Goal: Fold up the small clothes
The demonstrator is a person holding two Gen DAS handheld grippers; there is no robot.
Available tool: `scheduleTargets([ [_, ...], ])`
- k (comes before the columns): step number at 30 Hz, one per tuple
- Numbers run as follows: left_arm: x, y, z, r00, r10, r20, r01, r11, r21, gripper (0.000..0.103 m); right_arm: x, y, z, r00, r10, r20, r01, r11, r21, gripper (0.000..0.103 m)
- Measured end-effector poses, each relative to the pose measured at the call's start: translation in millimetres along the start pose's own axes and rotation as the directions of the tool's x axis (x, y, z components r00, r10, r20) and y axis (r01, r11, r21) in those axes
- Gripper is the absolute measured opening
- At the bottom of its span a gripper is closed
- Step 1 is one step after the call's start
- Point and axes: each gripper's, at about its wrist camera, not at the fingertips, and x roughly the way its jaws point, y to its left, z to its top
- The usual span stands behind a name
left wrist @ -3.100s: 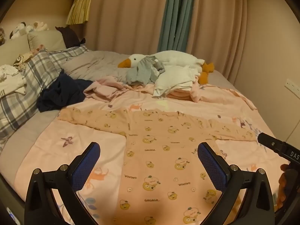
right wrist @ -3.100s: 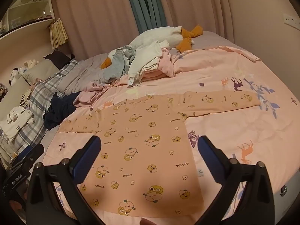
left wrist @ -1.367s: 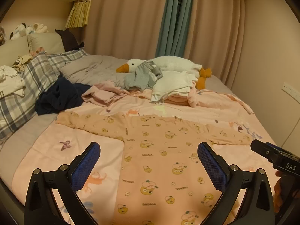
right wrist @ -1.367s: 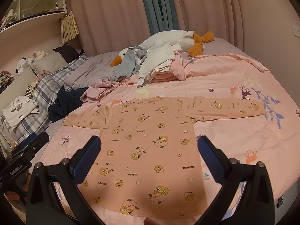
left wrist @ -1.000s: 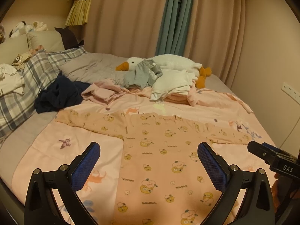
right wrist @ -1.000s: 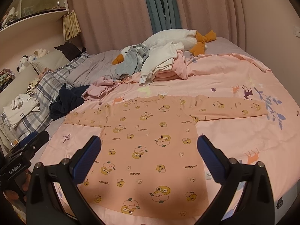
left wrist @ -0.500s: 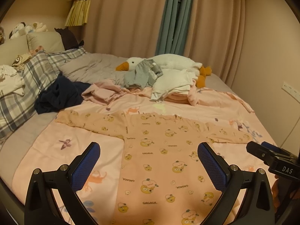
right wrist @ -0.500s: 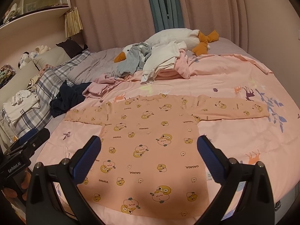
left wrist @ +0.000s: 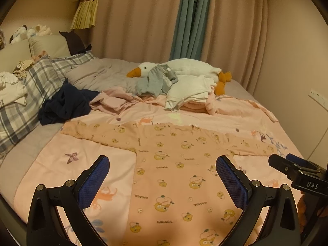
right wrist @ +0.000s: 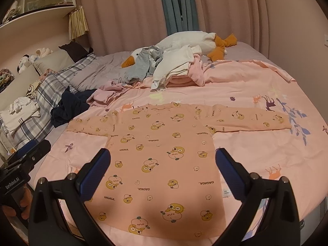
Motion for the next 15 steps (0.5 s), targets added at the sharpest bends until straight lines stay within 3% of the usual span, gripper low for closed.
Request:
scheduleTargets([
  [15, 0.6, -3.2, 1.0, 1.0, -0.006, -0.01, 0.006, 1.0, 0.019, 0.103, -1.5, 0.7, 0.6, 1.0, 0.002, 0.01, -0.002, 1.0, -0.001, 0.102],
])
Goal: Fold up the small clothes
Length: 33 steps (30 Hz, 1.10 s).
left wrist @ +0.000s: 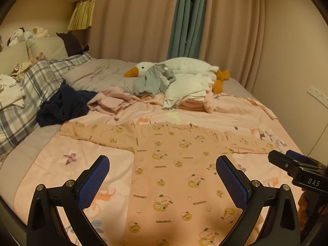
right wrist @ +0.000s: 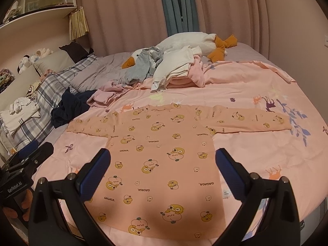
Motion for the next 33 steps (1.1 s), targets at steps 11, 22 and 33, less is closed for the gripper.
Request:
scheduleTargets([
  [11, 2.9, -0.2, 1.0, 1.0, 0.013, 0.0, -0.013, 1.0, -0.008, 0.103, 3.5, 1.0, 0.2, 1.0, -0.004, -0.005, 0.004, 1.0, -0.009, 0.102],
  [22, 5.8, -4.2, -1.3, 1.0, 0.021, -0.008, -0.021, 1.0, 0.011, 0.103, 5.3, 1.0, -0.9, 1.0, -0.004, -0.007, 0.004, 1.0, -0.013, 0.102],
  [33, 5.8, -4.4, -1.5, 1.0, 0.019, -0.011, -0.019, 1.0, 0.013, 0.103, 5.2, 1.0, -0.6, 1.0, -0.003, -0.006, 0.003, 1.0, -0.012, 0.102],
])
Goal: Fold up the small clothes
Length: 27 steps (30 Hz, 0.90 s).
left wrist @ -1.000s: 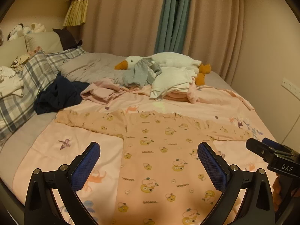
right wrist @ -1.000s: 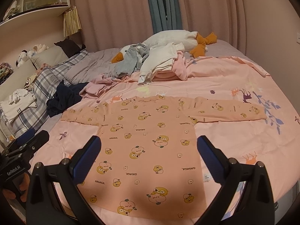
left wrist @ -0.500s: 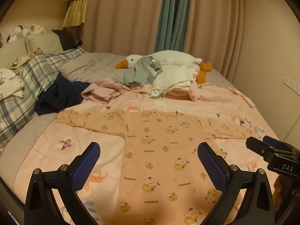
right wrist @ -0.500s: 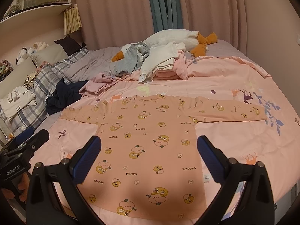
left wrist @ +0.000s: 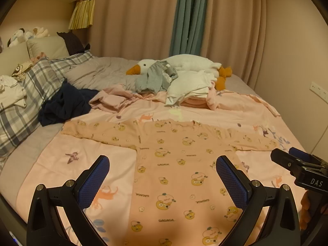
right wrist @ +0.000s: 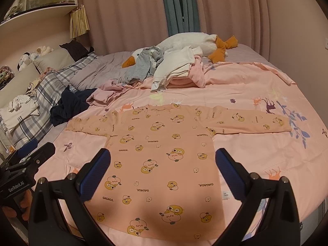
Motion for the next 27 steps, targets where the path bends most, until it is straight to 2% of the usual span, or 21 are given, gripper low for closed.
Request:
scheduleTargets([
  [9, 6, 0, -4, 1.0, 0.011, -0.019, -0.011, 1.0, 0.019, 0.103, 1, 1, 1, 1.0, 0.019, 0.011, -0.019, 1.0, -0.008, 0.102],
  [12, 16, -3, -6, 0.999, 0.027, -0.042, -0.025, 0.999, 0.028, 0.103, 8, 1, 2, 0.999, 0.037, -0.014, -0.038, 0.999, -0.031, 0.101],
  [17, 41, 1, 5, 0.997, -0.034, -0.076, 0.034, 0.999, 0.003, 0.103, 15, -8, 15, 0.998, 0.055, -0.023, -0.056, 0.998, -0.041, 0.101],
  [20, 70, 15, 22, 0.992, -0.104, -0.073, 0.099, 0.993, -0.07, 0.103, 20, -25, 37, 0.998, 0.064, -0.016, -0.065, 0.997, -0.032, 0.101],
  [23, 106, 31, 35, 0.987, -0.128, -0.1, 0.114, 0.985, -0.132, 0.103, 32, -55, 63, 0.998, 0.062, -0.029, -0.061, 0.998, 0.017, 0.101],
  [26, 147, 51, 41, 0.975, -0.175, -0.137, 0.145, 0.968, -0.202, 0.103, 54, -106, 93, 0.996, 0.064, -0.056, -0.057, 0.991, 0.123, 0.101],
  [27, 164, 59, 41, 0.967, -0.19, -0.172, 0.145, 0.959, -0.243, 0.103, 63, -126, 101, 0.996, 0.057, -0.07, -0.045, 0.985, 0.165, 0.101],
])
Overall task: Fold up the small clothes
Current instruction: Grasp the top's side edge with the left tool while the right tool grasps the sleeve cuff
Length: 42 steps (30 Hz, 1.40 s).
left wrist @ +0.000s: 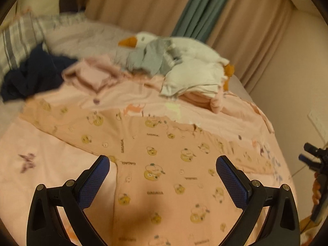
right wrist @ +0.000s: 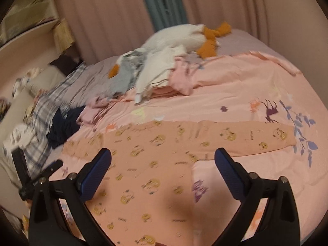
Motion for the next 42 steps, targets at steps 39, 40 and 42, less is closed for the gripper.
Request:
scheduleTargets([
  [39, 127, 54, -21, 0.92, 0.198, -0.337, -0.231, 0.971, -0.06, 0.021, 95, -354, -28, 0.985, -0.119, -0.126, 0.174, 0.709, 0.684, 0.057],
  [40, 126, 57, -21, 0.92, 0.194, -0.341, -0.235, 0.969, -0.081, 0.019, 97, -358, -29, 0.982, -0.138, -0.127, 0.188, 0.702, 0.686, 0.046],
  [42, 127, 67, -20, 0.918, 0.185, -0.35, -0.246, 0.959, -0.139, 0.015, 101, -361, -31, 0.967, -0.188, -0.169, 0.253, 0.696, 0.672, 0.026],
])
